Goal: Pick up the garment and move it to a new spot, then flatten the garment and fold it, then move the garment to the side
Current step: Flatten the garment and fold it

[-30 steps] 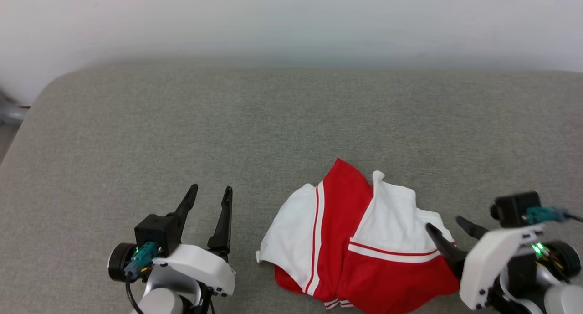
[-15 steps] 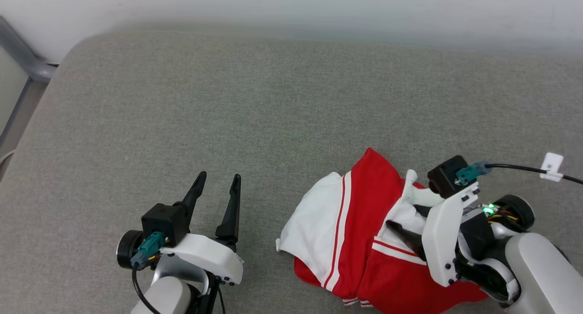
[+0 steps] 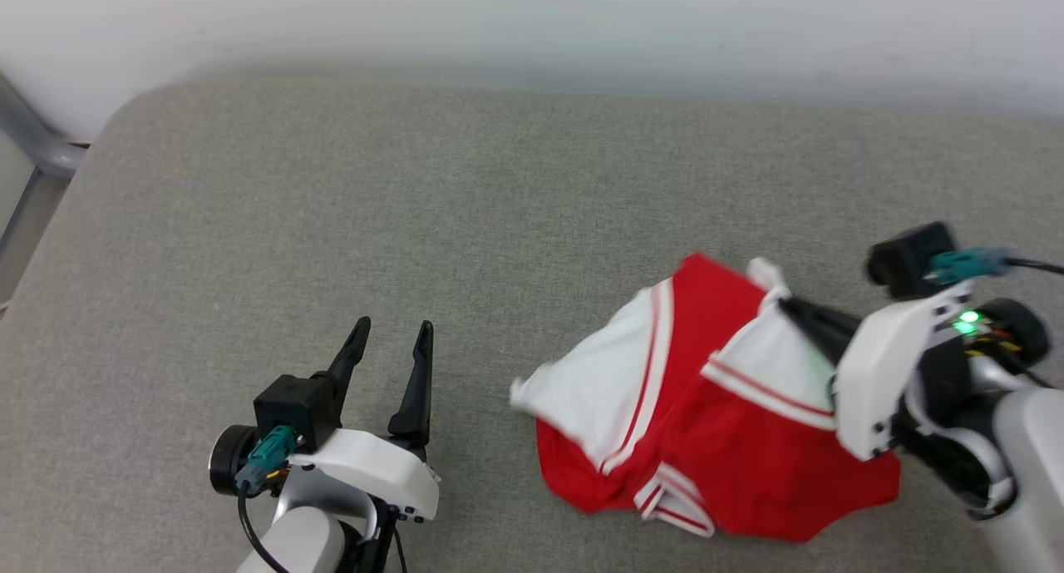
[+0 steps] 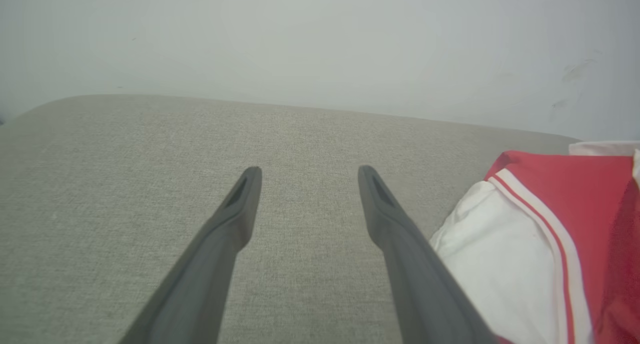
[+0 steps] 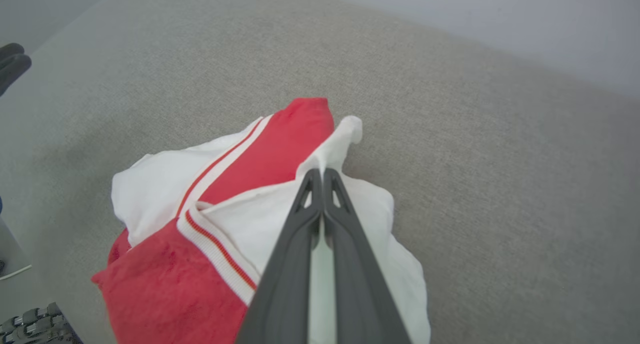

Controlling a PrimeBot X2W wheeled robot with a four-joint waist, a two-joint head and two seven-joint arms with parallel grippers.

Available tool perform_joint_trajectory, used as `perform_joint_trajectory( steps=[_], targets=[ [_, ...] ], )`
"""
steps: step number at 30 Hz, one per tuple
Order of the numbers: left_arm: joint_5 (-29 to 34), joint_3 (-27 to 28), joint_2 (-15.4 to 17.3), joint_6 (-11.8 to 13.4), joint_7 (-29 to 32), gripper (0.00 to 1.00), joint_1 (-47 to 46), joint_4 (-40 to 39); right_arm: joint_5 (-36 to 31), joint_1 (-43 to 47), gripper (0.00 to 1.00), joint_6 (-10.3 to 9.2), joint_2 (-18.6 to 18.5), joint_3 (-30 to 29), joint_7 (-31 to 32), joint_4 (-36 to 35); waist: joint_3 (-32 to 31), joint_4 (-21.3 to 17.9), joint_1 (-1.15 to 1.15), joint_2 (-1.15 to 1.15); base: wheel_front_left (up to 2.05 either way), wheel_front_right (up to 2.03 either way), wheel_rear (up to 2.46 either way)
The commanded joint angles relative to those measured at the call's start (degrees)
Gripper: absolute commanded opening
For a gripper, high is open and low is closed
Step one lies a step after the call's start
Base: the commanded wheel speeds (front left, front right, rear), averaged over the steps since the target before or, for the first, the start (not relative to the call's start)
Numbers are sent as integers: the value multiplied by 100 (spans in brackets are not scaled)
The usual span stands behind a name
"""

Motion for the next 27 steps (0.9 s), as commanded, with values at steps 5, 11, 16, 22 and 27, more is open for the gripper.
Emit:
perform_joint_trajectory(
  steps=[5,11,16,22,27],
  targets=[
    [39,16,-12,4,-26,100,105,16,-236,372,0,-4,94,-1011,-247,38,-141,-140,0,0,0,0,0],
    [38,-6,-1,-6,-30,100,112,11,-412,1103,0,-4,446,-2308,-411,415,-169,-201,0,0,0,0,0],
    [9,-30,1,-26,-32,100,154,44,-517,1805,0,-4,1026,-3142,-725,911,-201,-213,0,0,0,0,0],
    [-24,-37,72,12,11,100,225,37,-508,2123,100,-4,1540,-3519,-1405,1312,-276,-285,0,0,0,0,0],
    [-16,-39,150,56,82,100,249,-25,-754,2043,100,-4,1671,-3602,-2623,1045,-358,-361,0,0,0,0,0]
  ],
)
